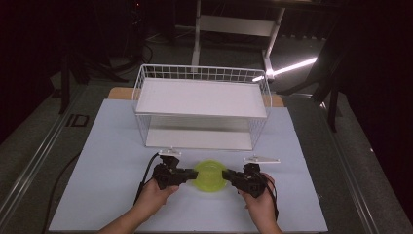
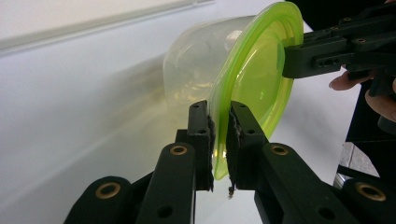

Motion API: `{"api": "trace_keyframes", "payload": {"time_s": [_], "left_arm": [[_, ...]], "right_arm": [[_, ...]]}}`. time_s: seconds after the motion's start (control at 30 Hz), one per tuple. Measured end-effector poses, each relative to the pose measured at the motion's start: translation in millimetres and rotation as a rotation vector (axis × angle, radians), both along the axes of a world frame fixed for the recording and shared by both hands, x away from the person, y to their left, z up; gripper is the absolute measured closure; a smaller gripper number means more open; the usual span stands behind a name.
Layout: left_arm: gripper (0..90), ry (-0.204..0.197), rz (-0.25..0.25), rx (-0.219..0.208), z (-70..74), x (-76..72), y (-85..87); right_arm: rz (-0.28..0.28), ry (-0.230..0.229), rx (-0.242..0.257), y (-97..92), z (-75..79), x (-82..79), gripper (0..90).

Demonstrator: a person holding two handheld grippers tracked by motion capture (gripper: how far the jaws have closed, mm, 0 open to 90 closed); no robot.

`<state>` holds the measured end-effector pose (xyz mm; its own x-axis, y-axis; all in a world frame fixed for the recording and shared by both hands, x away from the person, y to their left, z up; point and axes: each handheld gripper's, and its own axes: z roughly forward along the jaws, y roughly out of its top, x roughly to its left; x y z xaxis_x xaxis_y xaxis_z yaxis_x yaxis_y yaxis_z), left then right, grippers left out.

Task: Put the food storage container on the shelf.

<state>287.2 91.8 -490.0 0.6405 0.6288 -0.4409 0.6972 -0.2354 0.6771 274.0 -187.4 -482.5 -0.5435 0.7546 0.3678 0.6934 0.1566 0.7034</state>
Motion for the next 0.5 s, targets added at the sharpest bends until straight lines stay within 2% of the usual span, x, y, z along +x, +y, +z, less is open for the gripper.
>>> {"api": "trace_keyframes", "payload": {"time_s": [0.1,0.33,0.5], "left_arm": [[81.9,-0.014,0.01,-0.019,7.4,1.5,3.7],[81.9,-0.061,0.055,-0.053,22.3,8.4,15.1],[81.9,-0.1,0.091,-0.062,27.3,15.3,21.0]], "right_arm": [[-0.008,-0.042,0.01,3.8,11.0,1.6,79.5],[-0.018,-0.096,0.024,13.7,26.7,11.1,79.3],[-0.03,-0.129,0.022,22.3,33.7,22.7,79.1]]}}
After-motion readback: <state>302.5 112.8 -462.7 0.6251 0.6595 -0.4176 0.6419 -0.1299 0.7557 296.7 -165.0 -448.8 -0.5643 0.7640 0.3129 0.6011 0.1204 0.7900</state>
